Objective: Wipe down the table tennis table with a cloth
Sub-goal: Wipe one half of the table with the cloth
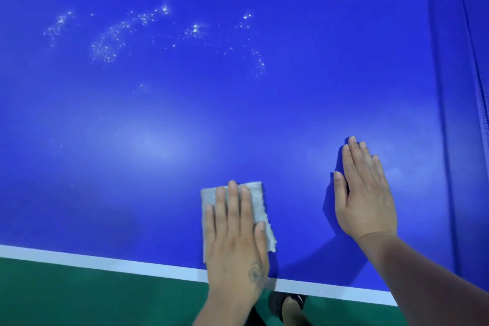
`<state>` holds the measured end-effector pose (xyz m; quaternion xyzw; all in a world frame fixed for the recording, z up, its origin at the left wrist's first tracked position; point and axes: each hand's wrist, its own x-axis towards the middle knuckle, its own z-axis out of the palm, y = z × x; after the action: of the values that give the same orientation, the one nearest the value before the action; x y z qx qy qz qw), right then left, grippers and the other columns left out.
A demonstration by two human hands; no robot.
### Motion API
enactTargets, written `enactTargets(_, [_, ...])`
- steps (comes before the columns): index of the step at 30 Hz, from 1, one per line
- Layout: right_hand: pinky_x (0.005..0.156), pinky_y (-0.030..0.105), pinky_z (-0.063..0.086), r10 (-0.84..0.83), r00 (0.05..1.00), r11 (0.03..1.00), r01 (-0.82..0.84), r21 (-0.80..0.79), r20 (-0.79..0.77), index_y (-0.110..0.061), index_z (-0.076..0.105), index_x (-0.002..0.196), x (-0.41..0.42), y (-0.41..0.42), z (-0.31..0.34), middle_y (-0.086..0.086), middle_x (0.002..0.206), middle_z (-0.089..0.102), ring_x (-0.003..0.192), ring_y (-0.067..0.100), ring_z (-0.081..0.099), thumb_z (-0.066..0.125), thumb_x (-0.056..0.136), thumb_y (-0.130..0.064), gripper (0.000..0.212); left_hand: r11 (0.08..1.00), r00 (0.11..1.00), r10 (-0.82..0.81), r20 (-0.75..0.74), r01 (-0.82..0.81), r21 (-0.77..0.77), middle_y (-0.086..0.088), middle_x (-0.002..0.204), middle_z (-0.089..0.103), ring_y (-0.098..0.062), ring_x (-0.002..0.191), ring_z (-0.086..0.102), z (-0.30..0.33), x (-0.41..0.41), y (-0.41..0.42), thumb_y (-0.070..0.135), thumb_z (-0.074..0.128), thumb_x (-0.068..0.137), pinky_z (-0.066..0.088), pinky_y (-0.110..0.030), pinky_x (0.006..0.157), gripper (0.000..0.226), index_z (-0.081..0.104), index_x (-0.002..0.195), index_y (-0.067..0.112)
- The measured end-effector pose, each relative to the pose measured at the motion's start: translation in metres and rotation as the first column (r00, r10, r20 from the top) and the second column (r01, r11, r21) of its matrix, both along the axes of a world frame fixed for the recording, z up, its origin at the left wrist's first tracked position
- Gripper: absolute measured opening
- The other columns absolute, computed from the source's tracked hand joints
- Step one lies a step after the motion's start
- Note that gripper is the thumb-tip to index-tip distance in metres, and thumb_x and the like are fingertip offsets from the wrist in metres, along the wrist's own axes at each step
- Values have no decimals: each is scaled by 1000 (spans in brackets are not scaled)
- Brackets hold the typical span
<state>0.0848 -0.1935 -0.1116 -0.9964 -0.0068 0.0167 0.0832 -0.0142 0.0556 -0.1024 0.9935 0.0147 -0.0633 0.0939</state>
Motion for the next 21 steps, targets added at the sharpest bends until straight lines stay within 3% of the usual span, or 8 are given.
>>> enactTargets(8, [133, 47, 16, -3, 1000, 1000, 3, 5, -15, -8, 24, 168, 1, -1, -1, -1, 178, 12, 165, 14, 4, 23, 113, -36, 62, 960, 959, -273, 74, 277, -51, -5, 181, -2, -25, 167, -8, -1, 127, -56, 41, 19, 116, 5, -50, 135, 65, 4, 173, 15])
enactTargets(10, [133, 47, 16, -1, 1000, 1000, 1, 11, -13, -8, 24, 168, 1, -1, -1, -1, 178, 12, 165, 14, 4, 24, 112, -35, 62, 974, 972, -222, 82, 225, -36, -5, 181, 2, -24, 167, -3, -5, 169, -54, 43, 17, 115, 2, -49, 135, 65, 7, 173, 17])
enactTargets(14, [133, 47, 16, -2, 1000, 1000, 3, 24, -13, -8, 26, 167, 1, -1, -1, 0, 178, 13, 165, 15, 5, 26, 112, -34, 61, 999, 998, 37, 55, -35, -41, -5, 181, 9, -25, 167, 4, -8, 221, -19, 46, 17, 111, 3, -48, 135, 67, 14, 173, 18])
enactTargets(21, [133, 47, 16, 4, 1000, 1000, -3, 24, -9, -7, 25, 167, 1, 0, 2, 1, 178, 15, 165, 17, 7, 27, 112, -35, 62, 991, 989, 128, 77, -130, 13, -10, 180, 9, -28, 167, 3, -6, 140, 19, 41, 22, 116, 11, -53, 134, 64, 15, 172, 11])
